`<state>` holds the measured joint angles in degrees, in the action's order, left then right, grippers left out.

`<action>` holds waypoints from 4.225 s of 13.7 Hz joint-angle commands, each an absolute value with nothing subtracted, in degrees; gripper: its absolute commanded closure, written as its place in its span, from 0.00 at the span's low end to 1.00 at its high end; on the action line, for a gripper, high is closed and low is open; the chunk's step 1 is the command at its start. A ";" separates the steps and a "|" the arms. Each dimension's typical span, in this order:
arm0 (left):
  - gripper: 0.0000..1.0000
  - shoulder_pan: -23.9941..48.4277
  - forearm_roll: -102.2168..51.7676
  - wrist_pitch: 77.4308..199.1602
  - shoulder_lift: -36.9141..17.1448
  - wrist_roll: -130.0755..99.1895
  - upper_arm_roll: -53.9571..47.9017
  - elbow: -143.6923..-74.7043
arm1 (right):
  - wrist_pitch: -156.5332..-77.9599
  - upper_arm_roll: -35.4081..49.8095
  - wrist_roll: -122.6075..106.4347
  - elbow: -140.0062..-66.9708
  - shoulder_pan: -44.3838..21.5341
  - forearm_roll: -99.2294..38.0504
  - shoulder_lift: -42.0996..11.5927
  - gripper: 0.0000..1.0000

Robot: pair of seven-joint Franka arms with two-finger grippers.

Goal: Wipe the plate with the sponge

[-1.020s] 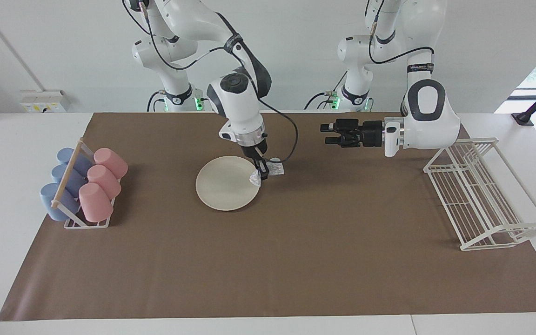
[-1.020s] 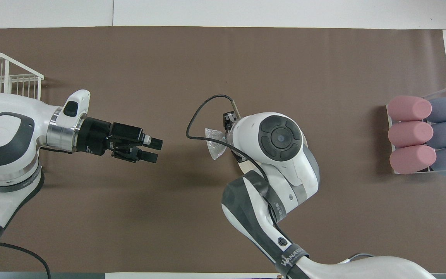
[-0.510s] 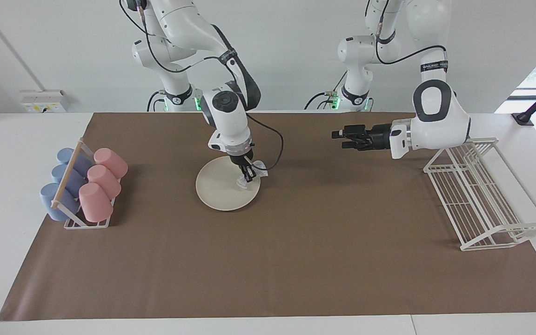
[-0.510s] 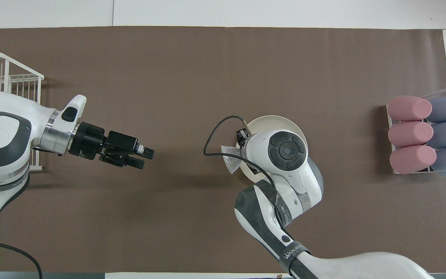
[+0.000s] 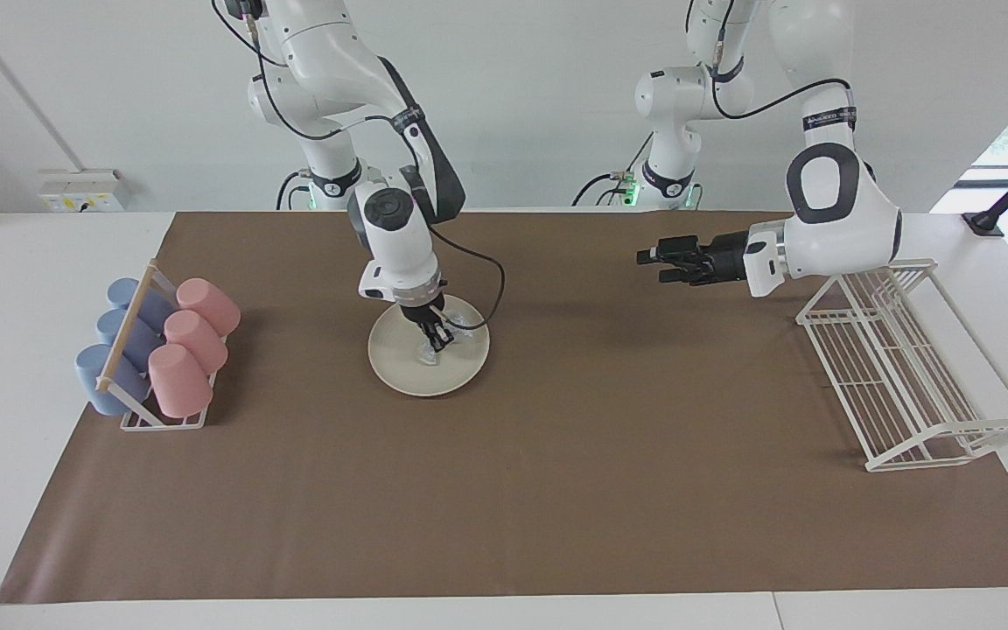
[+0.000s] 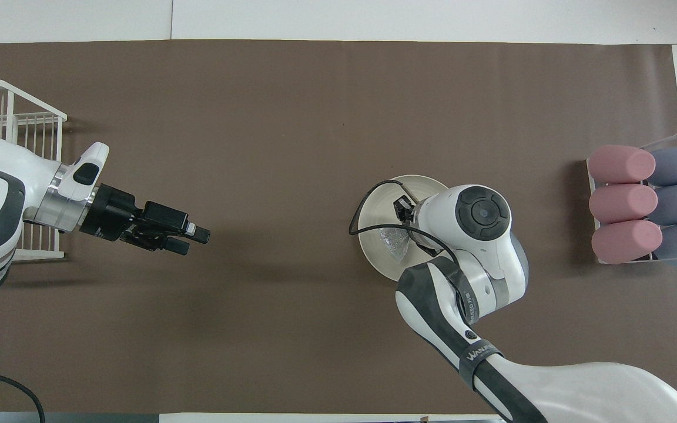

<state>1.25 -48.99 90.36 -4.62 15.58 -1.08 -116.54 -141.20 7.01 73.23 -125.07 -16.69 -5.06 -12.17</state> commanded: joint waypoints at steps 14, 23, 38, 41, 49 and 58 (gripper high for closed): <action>0.00 0.70 -47.64 92.11 -3.96 13.18 -1.49 -116.19 | -144.40 7.82 87.28 -127.35 -21.19 -5.10 -12.22 1.00; 0.00 0.26 -47.72 92.20 -3.96 13.45 -1.49 -116.10 | -143.70 7.73 60.81 -127.27 -10.81 -5.10 -12.13 1.00; 0.00 0.18 -47.72 92.46 -3.87 13.10 -1.49 -116.10 | -143.53 7.82 92.33 -124.21 -23.63 -5.10 -12.13 1.00; 0.00 0.18 -47.72 92.46 -3.87 13.10 -1.49 -116.10 | -136.17 8.00 101.94 -116.75 -24.96 -5.10 -12.04 1.00; 0.00 0.79 -57.46 94.67 -2.29 25.47 -1.93 -120.23 | -112.25 8.00 124.53 -90.54 -34.18 0.09 -16.52 1.00; 0.00 4.82 -72.75 93.66 0.79 30.93 -2.11 -125.76 | -111.62 8.17 127.62 -89.39 -35.16 0.26 -16.44 1.00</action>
